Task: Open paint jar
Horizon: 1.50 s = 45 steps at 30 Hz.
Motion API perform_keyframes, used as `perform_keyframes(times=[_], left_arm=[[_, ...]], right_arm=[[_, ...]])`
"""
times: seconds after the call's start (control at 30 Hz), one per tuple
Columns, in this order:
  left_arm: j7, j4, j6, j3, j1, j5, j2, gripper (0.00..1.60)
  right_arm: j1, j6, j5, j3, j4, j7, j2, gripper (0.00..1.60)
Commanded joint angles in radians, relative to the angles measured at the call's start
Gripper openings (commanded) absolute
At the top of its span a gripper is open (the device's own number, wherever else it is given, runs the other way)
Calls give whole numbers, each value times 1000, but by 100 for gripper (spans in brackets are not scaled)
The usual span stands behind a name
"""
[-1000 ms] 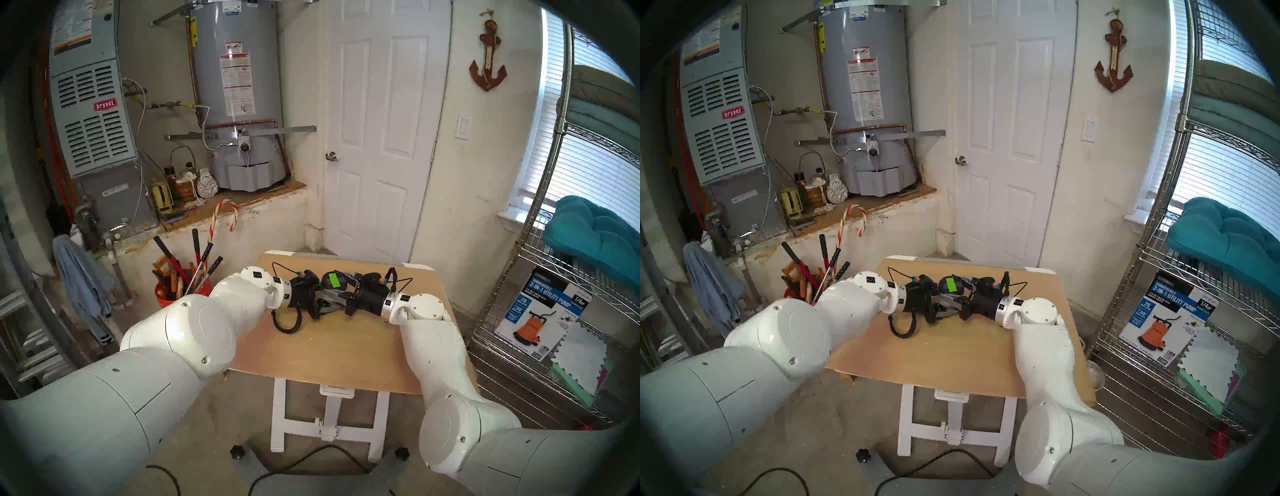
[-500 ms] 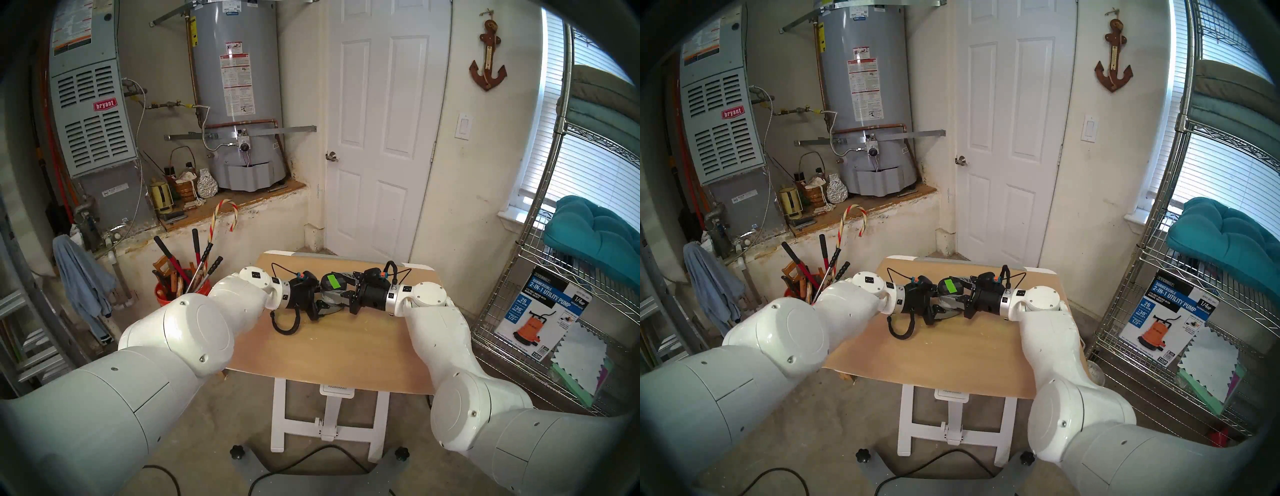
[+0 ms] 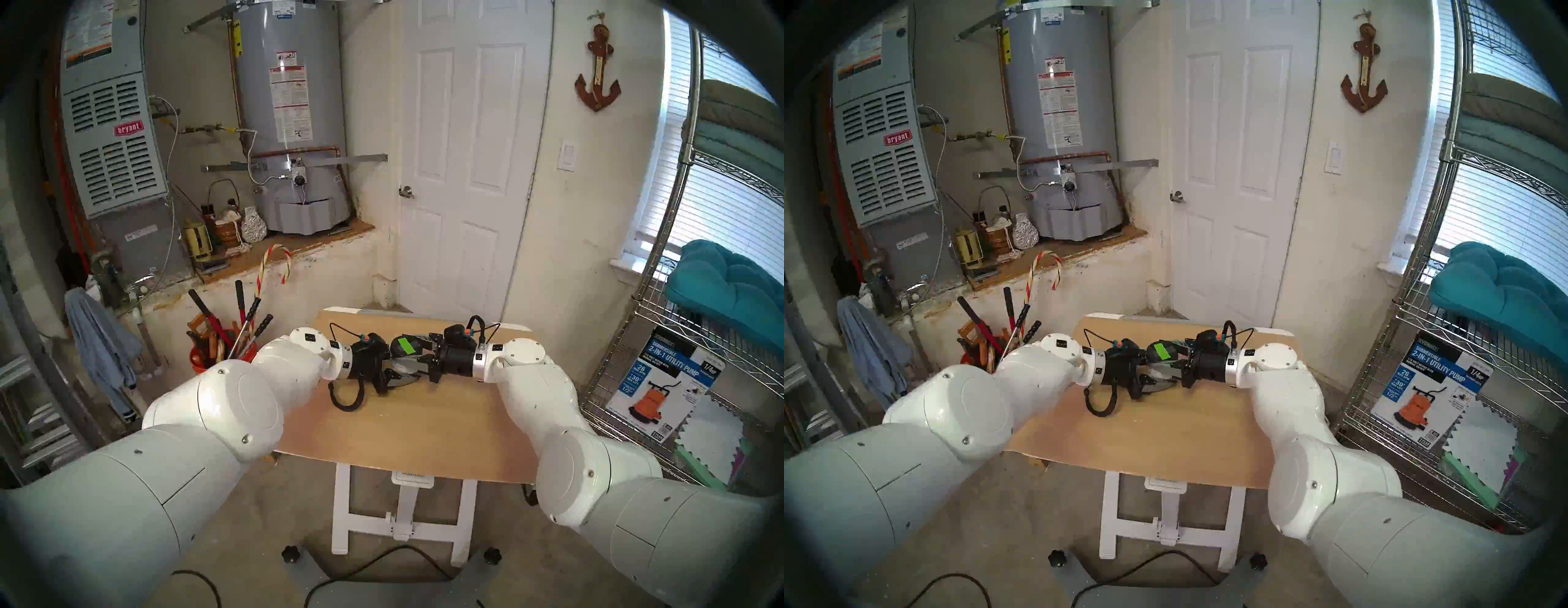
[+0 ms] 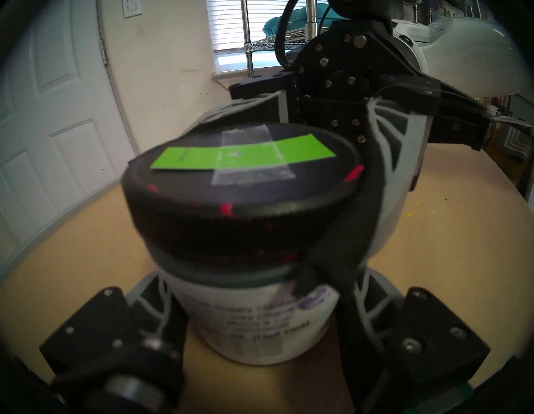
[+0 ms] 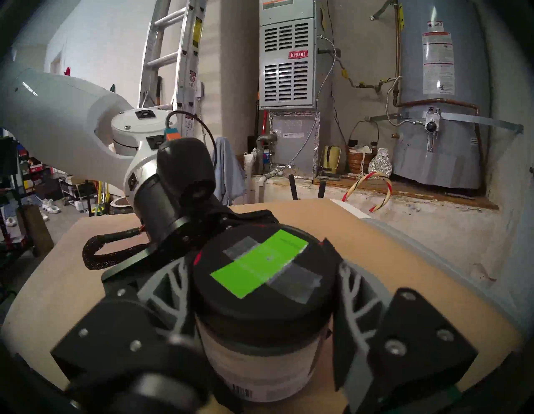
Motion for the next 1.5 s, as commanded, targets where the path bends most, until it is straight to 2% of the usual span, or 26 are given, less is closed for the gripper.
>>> perform_keyframes(times=[0.0,0.3,0.6,1.47], left_arm=[[-17,-5,-5,0,-10,-1,10,0],[-36,-5,-6,-1,-16,0,14,0],[-54,-3,-7,-2,-15,1,17,0],[-69,-4,-10,-3,-10,5,12,0]], right_arm=[[90,-2,-22,-36,25,32,-1,0],[140,-14,-73,-82,72,56,-8,0],[175,-31,-95,-85,118,56,3,0],[252,1,-71,24,238,53,26,0]])
